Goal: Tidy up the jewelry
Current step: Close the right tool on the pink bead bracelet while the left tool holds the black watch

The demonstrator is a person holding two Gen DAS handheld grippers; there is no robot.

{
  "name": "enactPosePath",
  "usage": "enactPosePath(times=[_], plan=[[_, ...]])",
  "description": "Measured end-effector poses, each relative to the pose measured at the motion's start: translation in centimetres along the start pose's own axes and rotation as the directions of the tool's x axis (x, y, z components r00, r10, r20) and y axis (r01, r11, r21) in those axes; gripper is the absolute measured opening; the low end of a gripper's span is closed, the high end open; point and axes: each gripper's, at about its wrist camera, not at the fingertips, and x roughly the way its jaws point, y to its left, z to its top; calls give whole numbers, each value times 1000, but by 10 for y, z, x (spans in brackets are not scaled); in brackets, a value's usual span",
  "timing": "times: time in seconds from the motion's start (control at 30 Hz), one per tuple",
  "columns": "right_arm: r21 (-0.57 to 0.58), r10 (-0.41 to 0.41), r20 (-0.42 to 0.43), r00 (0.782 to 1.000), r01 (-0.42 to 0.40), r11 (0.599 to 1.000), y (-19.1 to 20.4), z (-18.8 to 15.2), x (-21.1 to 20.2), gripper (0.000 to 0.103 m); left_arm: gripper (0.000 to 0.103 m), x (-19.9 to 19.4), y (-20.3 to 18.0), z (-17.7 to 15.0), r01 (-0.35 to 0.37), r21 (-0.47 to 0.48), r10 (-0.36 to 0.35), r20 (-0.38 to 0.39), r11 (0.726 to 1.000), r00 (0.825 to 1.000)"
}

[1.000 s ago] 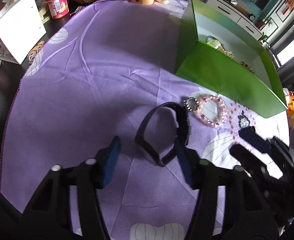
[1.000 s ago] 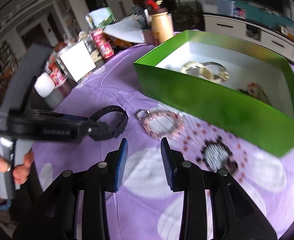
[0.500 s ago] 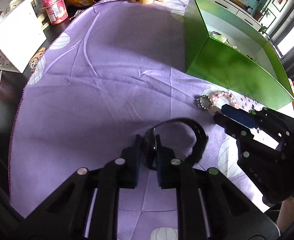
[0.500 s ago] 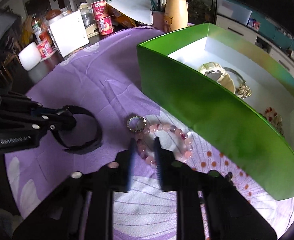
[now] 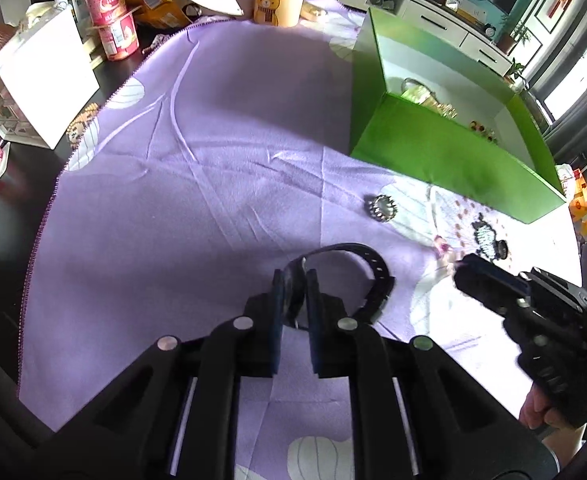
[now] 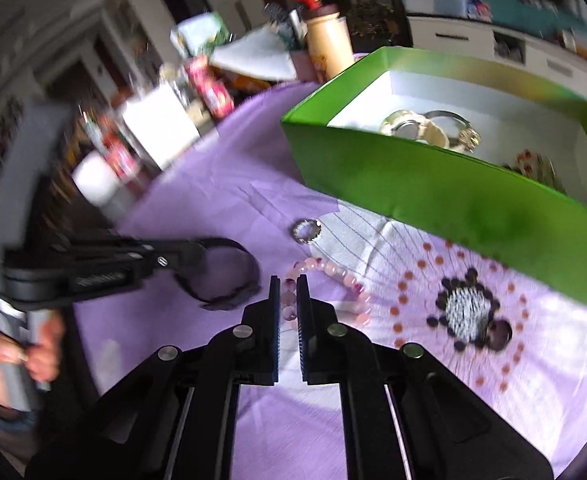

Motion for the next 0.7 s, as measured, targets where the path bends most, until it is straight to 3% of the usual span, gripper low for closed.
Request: enactPosePath(times=[0.1,0.3,0.57,0.7], plan=[[118,90,53,995,-95,988,-12,0,-20,7,10,-11,-3,-1,9,4,-9,23,1000,1000],[222,160,130,978,-186,957,-25,-5,-48,7,7,-24,-12,-6,26,20,-27,48,999,998],[257,128,161,979,-167,952,-37,-13,-66,7,8,-21,-6,-4,27,3,-27,58,1000,998],[269,131,159,979,-171,948,-42,-16,-64,8,19,-4,2,-3,10,-4,-10,8,1000,1000]])
